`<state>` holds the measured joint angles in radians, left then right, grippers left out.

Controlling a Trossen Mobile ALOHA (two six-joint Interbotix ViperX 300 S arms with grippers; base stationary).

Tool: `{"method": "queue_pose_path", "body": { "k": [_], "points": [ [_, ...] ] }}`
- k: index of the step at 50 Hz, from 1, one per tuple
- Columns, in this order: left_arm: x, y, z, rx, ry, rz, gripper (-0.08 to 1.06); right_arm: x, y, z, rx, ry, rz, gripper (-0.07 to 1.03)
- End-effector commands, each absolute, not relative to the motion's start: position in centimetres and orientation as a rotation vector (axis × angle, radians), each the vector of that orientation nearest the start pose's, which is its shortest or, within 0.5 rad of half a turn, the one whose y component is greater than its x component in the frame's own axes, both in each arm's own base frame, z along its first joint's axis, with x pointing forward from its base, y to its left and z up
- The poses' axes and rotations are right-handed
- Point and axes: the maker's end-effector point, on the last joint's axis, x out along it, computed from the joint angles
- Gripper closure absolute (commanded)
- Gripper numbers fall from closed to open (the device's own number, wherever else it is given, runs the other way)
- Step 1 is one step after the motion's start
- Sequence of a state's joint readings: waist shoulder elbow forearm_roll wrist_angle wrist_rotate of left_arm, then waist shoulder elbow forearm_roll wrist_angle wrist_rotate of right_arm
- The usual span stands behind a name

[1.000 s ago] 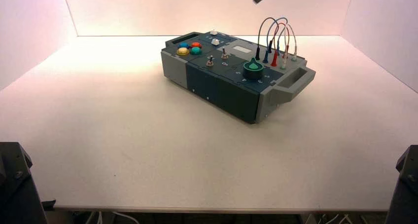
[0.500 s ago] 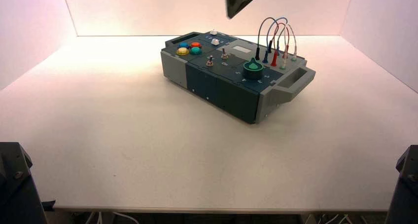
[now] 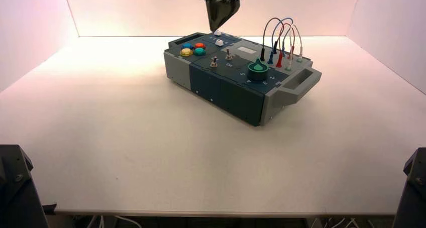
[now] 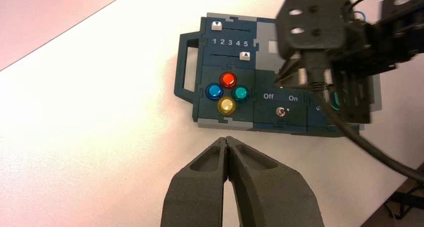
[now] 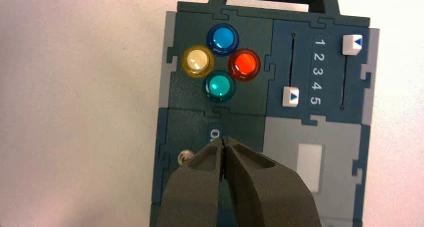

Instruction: Push the green button with the right gripper.

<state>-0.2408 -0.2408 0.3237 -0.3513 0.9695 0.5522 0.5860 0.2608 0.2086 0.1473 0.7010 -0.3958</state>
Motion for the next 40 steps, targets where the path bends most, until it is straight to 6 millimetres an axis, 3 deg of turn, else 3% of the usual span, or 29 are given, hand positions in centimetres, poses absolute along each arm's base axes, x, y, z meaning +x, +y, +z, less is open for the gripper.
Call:
{"method": "queue_pose_path", "body": {
  "k": [1, 21, 40],
  "points": [
    [35.3, -13.8, 28.0, 0.288, 0.888, -0.652, 1.0, 39.7, 28.8, 11.8, -0.526, 0.993, 0.772, 0.98],
    [35.4, -13.9, 27.6, 0.284, 0.898, -0.655, 1.0, 41.8, 30.3, 10.2, -0.536, 1.0, 0.779, 0.98],
    [35.4, -13.9, 27.6, 0.282, 0.899, -0.658, 1.0, 42.0, 31.4, 8.5, -0.552, 1.026, 0.796, 0.98]
  ]
}}
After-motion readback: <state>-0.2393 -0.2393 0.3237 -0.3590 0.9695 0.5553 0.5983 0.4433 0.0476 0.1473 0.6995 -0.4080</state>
